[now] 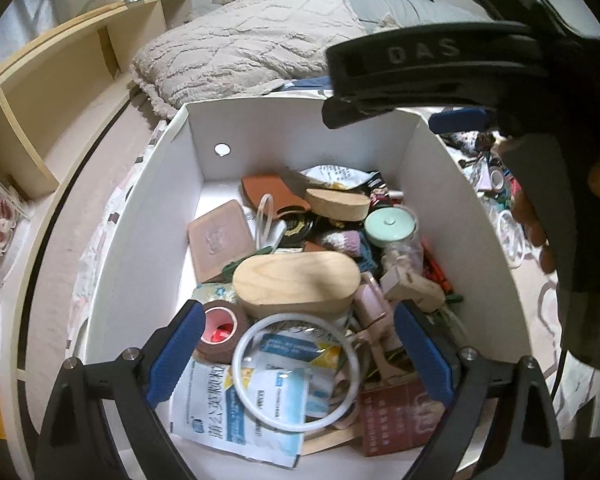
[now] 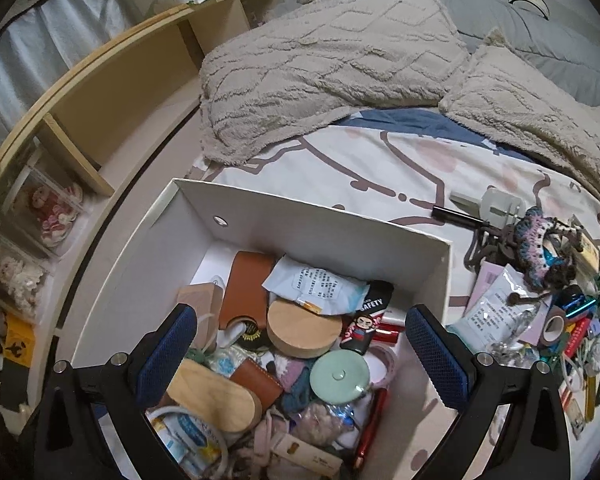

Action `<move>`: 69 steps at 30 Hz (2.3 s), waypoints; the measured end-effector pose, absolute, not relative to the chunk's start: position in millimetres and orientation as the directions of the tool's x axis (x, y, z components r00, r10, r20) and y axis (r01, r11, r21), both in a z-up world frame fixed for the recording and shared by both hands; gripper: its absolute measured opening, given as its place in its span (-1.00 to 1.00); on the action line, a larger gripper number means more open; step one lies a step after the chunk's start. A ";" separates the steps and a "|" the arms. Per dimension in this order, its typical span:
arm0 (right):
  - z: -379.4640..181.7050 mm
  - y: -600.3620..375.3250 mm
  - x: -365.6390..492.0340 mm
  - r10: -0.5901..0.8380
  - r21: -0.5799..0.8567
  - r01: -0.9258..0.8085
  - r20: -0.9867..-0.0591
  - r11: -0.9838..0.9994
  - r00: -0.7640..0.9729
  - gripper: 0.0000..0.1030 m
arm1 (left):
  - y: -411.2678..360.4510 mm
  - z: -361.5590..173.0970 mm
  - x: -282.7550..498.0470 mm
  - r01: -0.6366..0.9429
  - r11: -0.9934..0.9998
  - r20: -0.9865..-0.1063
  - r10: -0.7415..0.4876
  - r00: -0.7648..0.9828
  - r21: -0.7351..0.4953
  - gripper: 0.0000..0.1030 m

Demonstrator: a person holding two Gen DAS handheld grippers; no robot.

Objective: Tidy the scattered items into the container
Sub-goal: 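Move both tools away from the box back toward the pile on the bed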

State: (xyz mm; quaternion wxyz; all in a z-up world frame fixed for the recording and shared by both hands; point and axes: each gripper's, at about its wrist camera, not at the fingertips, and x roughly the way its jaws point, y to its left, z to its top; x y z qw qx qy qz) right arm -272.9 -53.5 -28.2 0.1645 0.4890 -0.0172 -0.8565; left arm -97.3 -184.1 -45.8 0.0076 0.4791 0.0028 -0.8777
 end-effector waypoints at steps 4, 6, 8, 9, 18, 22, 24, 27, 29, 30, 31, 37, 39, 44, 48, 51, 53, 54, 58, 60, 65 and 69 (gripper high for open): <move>-21.2 -42.6 -266.5 -0.300 0.184 0.273 -0.823 -0.944 -0.482 1.00 | -179.9 -40.1 -99.4 0.030 -1.000 -0.832 -0.023 -0.554 0.007 0.87; -18.6 -36.0 -263.1 -0.304 0.185 0.278 -0.819 -0.943 -0.486 1.00 | -179.2 -38.5 -101.1 0.041 -0.999 -0.832 -0.031 -0.554 0.010 0.87; -16.2 -29.1 -259.4 -0.307 0.184 0.283 -0.814 -0.941 -0.493 1.00 | -179.2 -37.5 -103.9 0.057 -0.998 -0.834 -0.037 -0.550 0.007 0.87; -14.7 -25.6 -257.7 -0.307 0.183 0.284 -0.812 -0.941 -0.496 1.00 | -179.3 -37.0 -105.3 0.065 -0.998 -0.834 -0.039 -0.551 0.003 0.87; -1.7 10.4 -242.2 -0.291 0.164 0.272 -0.795 -0.948 -0.533 1.00 | -173.1 -24.7 -114.2 0.102 -0.995 -0.813 -0.044 -0.581 -0.019 0.87; 3.6 29.6 -236.6 -0.282 0.164 0.255 -0.786 -0.953 -0.551 1.00 | -164.3 -18.2 -117.7 0.102 -0.994 -0.802 -0.041 -0.596 -0.025 0.87; 5.5 38.8 -234.3 -0.278 0.163 0.248 -0.782 -0.955 -0.558 1.00 | -157.8 -13.9 -119.5 0.098 -0.995 -0.793 -0.040 -0.608 -0.024 0.87; 8.8 54.8 -229.8 -0.270 0.163 0.232 -0.774 -0.959 -0.573 1.00 | -146.8 -7.0 -122.1 0.091 -0.996 -0.780 -0.036 -0.624 -0.026 0.87; 10.8 62.6 -227.4 -0.267 0.163 0.226 -0.768 -0.960 -0.582 1.00 | -139.0 -2.4 -123.9 0.087 -0.996 -0.771 -0.030 -0.636 -0.033 0.87; 11.6 67.6 -225.6 -0.265 0.162 0.222 -0.765 -0.961 -0.586 1.00 | -135.4 -0.4 -124.8 0.085 -0.996 -0.767 -0.027 -0.641 -0.035 0.87; 12.4 72.7 -224.1 -0.261 0.161 0.218 -0.762 -0.963 -0.592 1.00 | -132.0 1.3 -125.7 0.083 -0.996 -0.763 -0.026 -0.645 -0.037 0.87; 17.2 104.8 -217.5 -0.245 0.165 0.186 -0.752 -0.969 -0.612 1.00 | -110.4 10.4 -132.1 0.069 -0.997 -0.741 -0.014 -0.671 -0.043 0.87; 17.9 114.2 -215.9 -0.237 0.165 0.173 -0.751 -0.971 -0.617 1.00 | -102.9 13.2 -134.7 0.063 -0.997 -0.735 -0.004 -0.678 -0.052 0.87; 16.5 139.8 -209.8 -0.207 0.150 0.143 -0.752 -0.978 -0.626 1.00 | -83.7 17.6 -140.6 0.050 -0.997 -0.729 0.011 -0.684 -0.062 0.87; 15.5 162.7 -204.8 -0.190 0.150 0.116 -0.751 -0.982 -0.633 1.00 | -67.0 19.2 -144.9 0.031 -0.998 -0.726 0.019 -0.688 -0.056 0.87; 16.3 178.2 -201.1 -0.167 0.140 0.093 -0.749 -0.986 -0.642 1.00 | -57.2 20.4 -146.7 0.032 -0.999 -0.715 0.006 -0.699 -0.039 0.87; 17.3 188.3 -199.5 -0.156 0.138 0.079 -0.746 -0.987 -0.648 1.00 | -53.1 20.3 -147.9 0.029 -0.999 -0.713 0.008 -0.701 -0.039 0.87; 17.4 192.8 -199.2 -0.152 0.139 0.071 -0.745 -0.988 -0.650 1.00 | -50.6 20.0 -149.1 0.025 -0.999 -0.715 0.012 -0.699 -0.041 0.87; 16.2 211.1 -198.5 -0.133 0.145 0.037 -0.744 -0.989 -0.655 1.00 | -42.5 19.5 -152.6 0.022 -0.999 -0.716 0.013 -0.698 -0.039 0.87; 15.3 218.9 -198.2 -0.124 0.148 0.020 -0.744 -0.989 -0.656 1.00 | -38.0 19.0 -154.5 0.020 -0.999 -0.717 0.014 -0.697 -0.040 0.87; 12.7 235.7 -198.2 -0.107 0.156 -0.017 -0.747 -0.988 -0.656 1.00 | -27.0 17.9 -159.0 0.011 -0.999 -0.722 0.027 -0.691 -0.048 0.87; 8.0 247.3 -197.5 -0.094 0.159 -0.041 -0.754 -0.987 -0.650 1.00 | -13.7 14.8 -163.7 -0.005 -0.999 -0.730 0.033 -0.683 -0.041 0.87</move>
